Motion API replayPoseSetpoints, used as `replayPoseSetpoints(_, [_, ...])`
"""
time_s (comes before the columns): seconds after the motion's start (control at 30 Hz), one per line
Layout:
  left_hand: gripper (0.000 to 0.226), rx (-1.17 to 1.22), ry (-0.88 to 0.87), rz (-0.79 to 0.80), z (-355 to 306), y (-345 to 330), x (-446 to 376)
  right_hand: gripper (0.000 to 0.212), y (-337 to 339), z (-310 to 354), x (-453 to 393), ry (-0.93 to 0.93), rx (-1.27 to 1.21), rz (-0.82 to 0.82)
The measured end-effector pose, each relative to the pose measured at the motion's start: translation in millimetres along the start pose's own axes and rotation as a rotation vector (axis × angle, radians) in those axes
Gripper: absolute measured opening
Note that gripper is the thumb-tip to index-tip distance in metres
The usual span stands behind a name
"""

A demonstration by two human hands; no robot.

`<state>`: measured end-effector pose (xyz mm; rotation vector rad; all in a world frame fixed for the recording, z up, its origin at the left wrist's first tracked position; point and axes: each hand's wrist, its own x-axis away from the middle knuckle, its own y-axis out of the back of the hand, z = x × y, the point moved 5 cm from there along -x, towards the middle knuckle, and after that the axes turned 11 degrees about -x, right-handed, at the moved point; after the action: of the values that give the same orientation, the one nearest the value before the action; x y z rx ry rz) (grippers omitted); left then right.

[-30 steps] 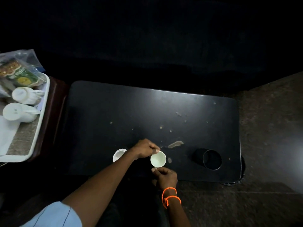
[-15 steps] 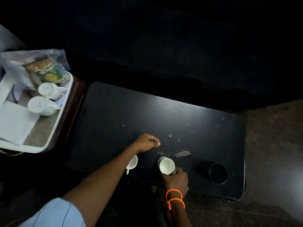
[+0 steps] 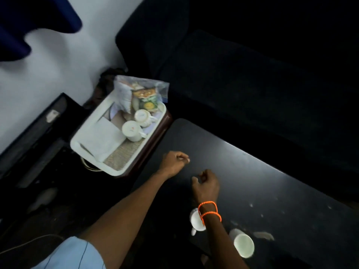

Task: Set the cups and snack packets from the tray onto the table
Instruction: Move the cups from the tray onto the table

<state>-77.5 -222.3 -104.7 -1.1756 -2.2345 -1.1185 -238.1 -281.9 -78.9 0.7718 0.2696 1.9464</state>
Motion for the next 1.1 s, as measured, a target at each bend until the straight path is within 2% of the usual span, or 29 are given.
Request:
replayPoseSetpoints(0.1, [0.007,0.063,0.008,-0.136,9.0,59.1,-9.7,0.019,-51.1,41.5,-15.4,0.056,-0.003,0.123])
replayPoseSetpoints(0.2, [0.014,0.121,0.030,-0.295,17.3,111.7,-14.9,0.017,-94.5,77.5,-26.0,0.081,-0.014,0.198])
replayPoseSetpoints(0.3, [0.011,0.080,0.040,-0.514,28.1,159.5,-15.4,0.013,-133.5,108.7,-35.5,0.086,-0.045,0.267])
replayPoseSetpoints(0.37, [0.017,0.030,0.048,-0.658,35.5,186.8,-15.1,0.017,-157.8,123.7,-44.4,0.049,-0.056,0.298])
replayPoseSetpoints(0.43, [0.020,-0.016,0.089,-0.738,44.2,207.8,-21.4,0.024,-180.3,132.5,-53.2,-0.054,-0.113,0.321])
replayPoseSetpoints(0.5, [0.032,-0.048,0.187,-0.681,56.5,219.4,-37.2,0.024,-200.0,137.0,-58.8,-0.175,-0.190,0.338])
replayPoseSetpoints(0.57, [0.049,-0.045,0.270,-0.509,67.6,221.4,-53.4,0.025,-212.0,138.3,-63.9,-0.253,-0.227,0.336])
replayPoseSetpoints(0.63, [0.059,0.092,0.342,-0.360,74.6,216.9,-61.1,0.029,-216.6,136.5,-68.5,-0.311,-0.240,0.318])
replayPoseSetpoints(0.7, [0.055,0.300,0.402,-0.316,77.8,213.1,-63.5,0.027,-217.8,135.0,-71.5,-0.352,-0.269,0.296])
replayPoseSetpoints(0.83, [0.056,0.562,0.471,-0.227,83.8,210.5,-66.2,0.026,-219.8,129.8,-74.7,-0.428,-0.340,0.321])
replayPoseSetpoints(0.93, [0.037,0.658,0.468,-0.066,80.3,211.1,-56.4,0.015,-223.5,131.1,-73.7,-0.511,-0.386,0.458])
replayPoseSetpoints(1.0, [0.027,0.688,0.457,0.027,78.2,213.0,-46.1,0.016,-220.6,134.5,-73.1,-0.515,-0.383,0.468])
replayPoseSetpoints(1.1, [0.045,0.799,0.452,0.080,83.2,212.5,-32.8,0.026,-210.6,139.9,-69.1,-0.476,-0.367,0.487])
